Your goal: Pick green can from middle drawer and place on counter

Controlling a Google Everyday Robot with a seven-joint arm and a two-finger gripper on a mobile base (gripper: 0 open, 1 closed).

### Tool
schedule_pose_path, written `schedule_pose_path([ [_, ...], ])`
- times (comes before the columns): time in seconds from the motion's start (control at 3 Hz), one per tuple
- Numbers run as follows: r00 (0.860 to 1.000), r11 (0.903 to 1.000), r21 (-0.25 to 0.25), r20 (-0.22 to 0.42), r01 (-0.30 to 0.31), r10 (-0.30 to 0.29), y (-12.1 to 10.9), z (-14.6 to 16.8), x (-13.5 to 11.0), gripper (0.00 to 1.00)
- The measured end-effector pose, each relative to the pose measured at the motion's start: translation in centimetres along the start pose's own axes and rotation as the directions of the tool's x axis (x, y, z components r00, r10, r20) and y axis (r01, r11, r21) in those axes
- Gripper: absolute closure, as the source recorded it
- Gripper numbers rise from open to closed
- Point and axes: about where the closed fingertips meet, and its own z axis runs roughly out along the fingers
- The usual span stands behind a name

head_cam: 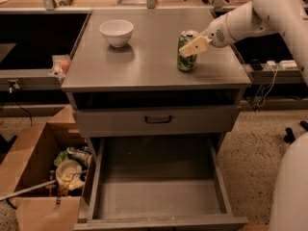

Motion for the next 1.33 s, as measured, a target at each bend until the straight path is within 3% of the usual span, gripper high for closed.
schedule_pose_path([
  [0.67, 1.000, 1.0000, -0.009, 0.031, -0.003, 0.003, 0.0, 0.0, -0.2, 0.11],
  [1.0, 0.998, 0.9999, -0.012, 0.069, -0.010, 0.011, 0.1, -0.4, -0.7, 0.00],
  [1.33, 0.983, 0.9999, -0.007, 0.182, -0.008, 0.009, 0.1, -3.8, -3.6, 0.00],
])
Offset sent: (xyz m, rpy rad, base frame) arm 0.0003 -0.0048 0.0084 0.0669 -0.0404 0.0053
